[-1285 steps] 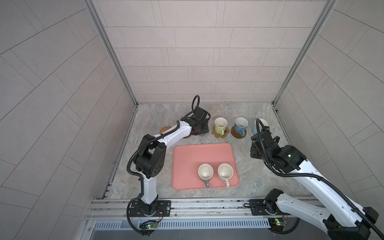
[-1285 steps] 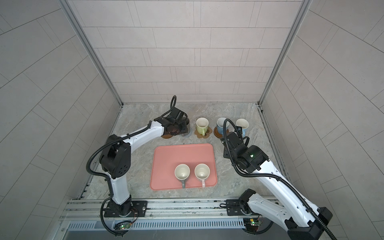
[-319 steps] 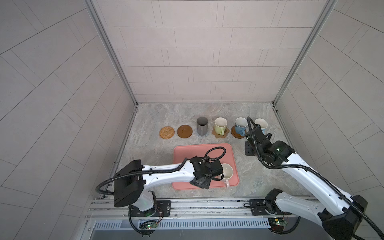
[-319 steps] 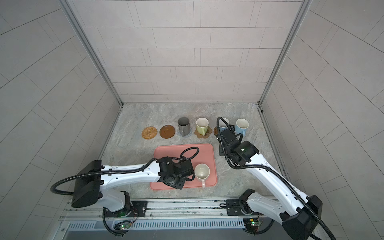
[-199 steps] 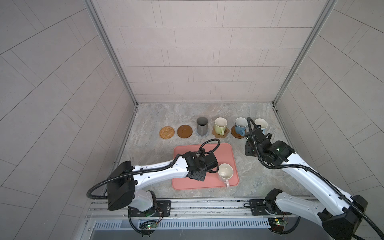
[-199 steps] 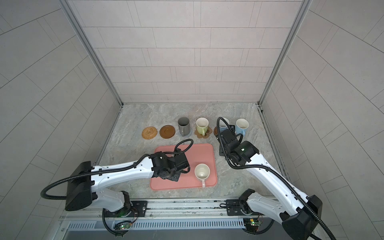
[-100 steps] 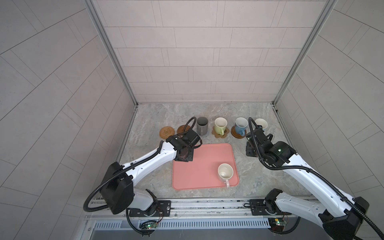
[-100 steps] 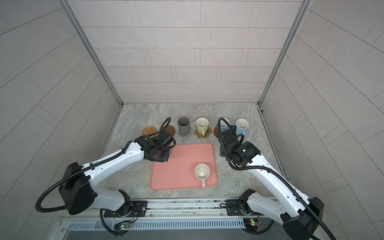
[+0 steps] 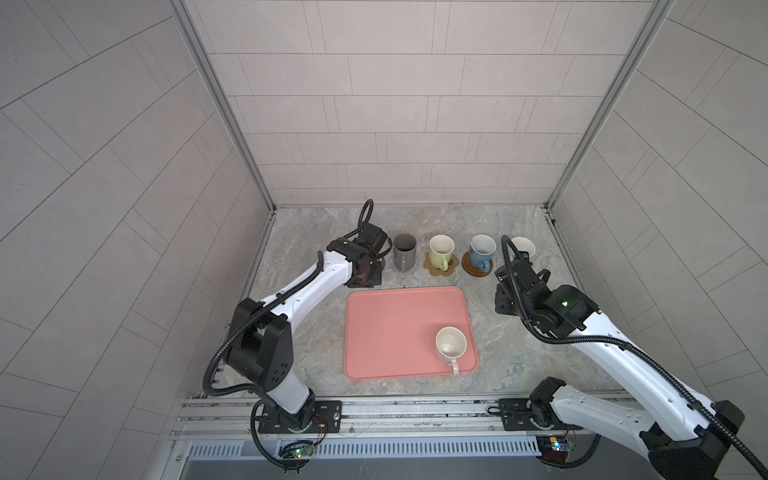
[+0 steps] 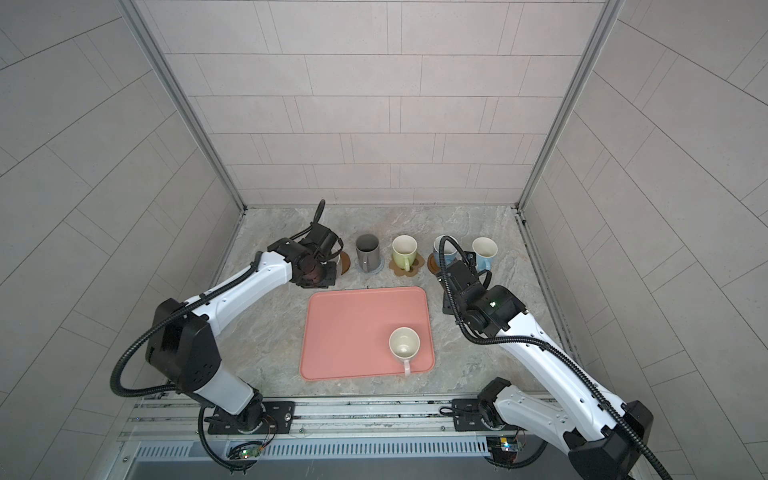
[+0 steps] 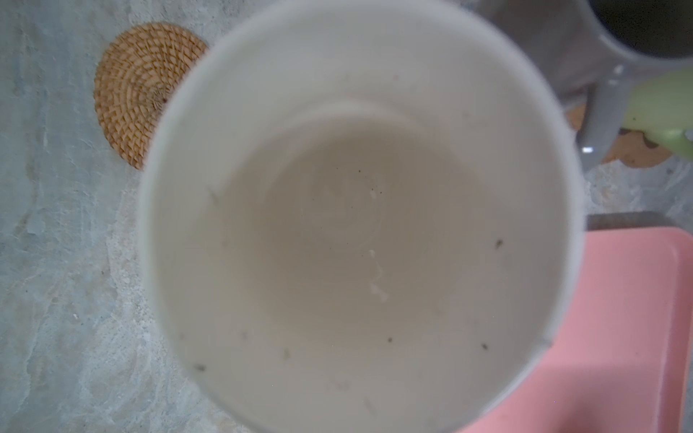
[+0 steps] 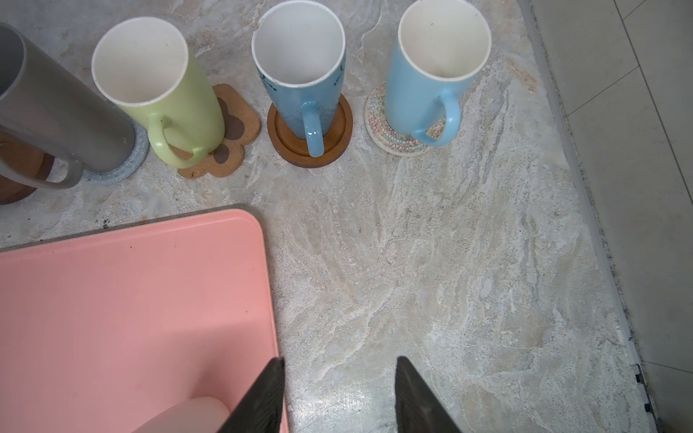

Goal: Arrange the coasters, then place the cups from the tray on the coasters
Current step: 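Lift the cream mug and carry it toward the wooden coaster, then lower the held cream mug onto the wooden coaster and open left gripper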

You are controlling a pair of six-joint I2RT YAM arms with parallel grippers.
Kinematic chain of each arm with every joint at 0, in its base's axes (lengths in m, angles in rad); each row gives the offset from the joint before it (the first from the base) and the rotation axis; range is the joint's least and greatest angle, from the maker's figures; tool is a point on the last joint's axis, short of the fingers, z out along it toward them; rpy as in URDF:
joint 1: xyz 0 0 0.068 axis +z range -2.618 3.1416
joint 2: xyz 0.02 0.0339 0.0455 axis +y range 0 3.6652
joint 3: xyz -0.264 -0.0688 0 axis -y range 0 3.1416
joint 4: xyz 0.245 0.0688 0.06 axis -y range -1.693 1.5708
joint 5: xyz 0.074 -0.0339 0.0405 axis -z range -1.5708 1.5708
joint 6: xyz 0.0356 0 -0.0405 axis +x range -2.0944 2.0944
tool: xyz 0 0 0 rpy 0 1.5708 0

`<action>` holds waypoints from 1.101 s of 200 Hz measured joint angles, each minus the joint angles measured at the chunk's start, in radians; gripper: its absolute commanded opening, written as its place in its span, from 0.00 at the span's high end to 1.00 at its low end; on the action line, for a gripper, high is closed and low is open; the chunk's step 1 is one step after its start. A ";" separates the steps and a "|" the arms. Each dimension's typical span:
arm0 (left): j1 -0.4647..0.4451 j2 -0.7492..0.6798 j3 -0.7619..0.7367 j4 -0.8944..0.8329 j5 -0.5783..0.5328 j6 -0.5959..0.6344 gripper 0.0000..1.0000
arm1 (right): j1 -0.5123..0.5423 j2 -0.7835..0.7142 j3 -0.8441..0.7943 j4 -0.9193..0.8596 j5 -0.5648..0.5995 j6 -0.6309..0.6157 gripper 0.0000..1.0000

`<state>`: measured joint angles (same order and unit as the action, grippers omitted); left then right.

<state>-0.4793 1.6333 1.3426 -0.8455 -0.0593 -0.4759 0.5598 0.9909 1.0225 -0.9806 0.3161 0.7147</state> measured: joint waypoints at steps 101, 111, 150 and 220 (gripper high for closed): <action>0.096 0.174 0.130 0.026 0.045 0.065 0.91 | 0.000 -0.020 0.000 -0.012 0.005 0.005 0.50; 0.098 0.185 0.133 0.030 0.050 0.068 0.91 | 0.000 -0.021 0.000 -0.012 0.005 0.005 0.50; 0.106 0.230 0.153 0.032 0.066 0.079 0.91 | 0.000 -0.023 0.000 -0.013 0.006 0.009 0.50; 0.121 0.275 0.190 0.040 0.076 0.093 0.91 | 0.000 -0.023 0.000 -0.013 0.006 0.020 0.50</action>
<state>-0.3588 1.9083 1.5330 -0.8055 0.0166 -0.3832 0.5598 0.9676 1.0225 -0.9939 0.3225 0.7345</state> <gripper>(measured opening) 0.149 0.502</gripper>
